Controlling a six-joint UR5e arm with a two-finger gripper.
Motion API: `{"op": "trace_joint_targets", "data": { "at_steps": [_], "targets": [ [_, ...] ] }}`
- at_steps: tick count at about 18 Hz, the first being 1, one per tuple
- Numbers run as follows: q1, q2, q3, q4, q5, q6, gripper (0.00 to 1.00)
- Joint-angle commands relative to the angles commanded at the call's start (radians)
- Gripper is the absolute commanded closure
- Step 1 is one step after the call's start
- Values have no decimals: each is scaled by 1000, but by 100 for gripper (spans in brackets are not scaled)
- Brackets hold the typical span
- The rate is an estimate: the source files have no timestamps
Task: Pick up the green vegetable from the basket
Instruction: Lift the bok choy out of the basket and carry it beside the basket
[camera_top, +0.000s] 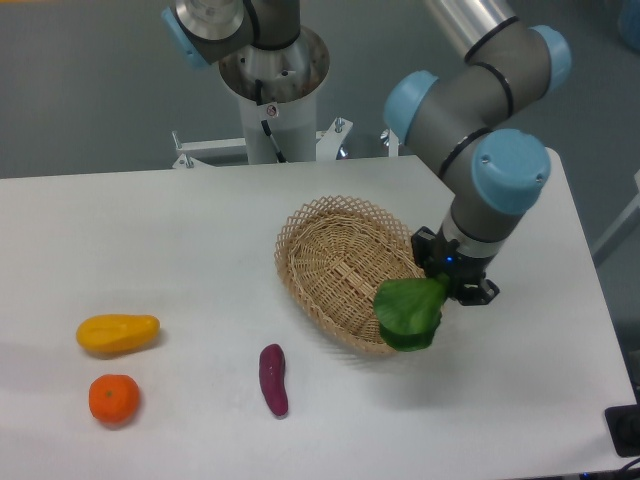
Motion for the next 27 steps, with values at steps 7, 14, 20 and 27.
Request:
{"op": "trace_joint_targets", "data": {
  "at_steps": [7, 14, 20, 27],
  "targets": [
    [15, -12, 37, -8, -3, 0, 88],
    [37, -46, 81, -3, -6, 0, 88],
    [40, -48, 81, -2, -5, 0, 84],
    [37, -49, 81, 0, 0, -3, 85]
  ]
}}
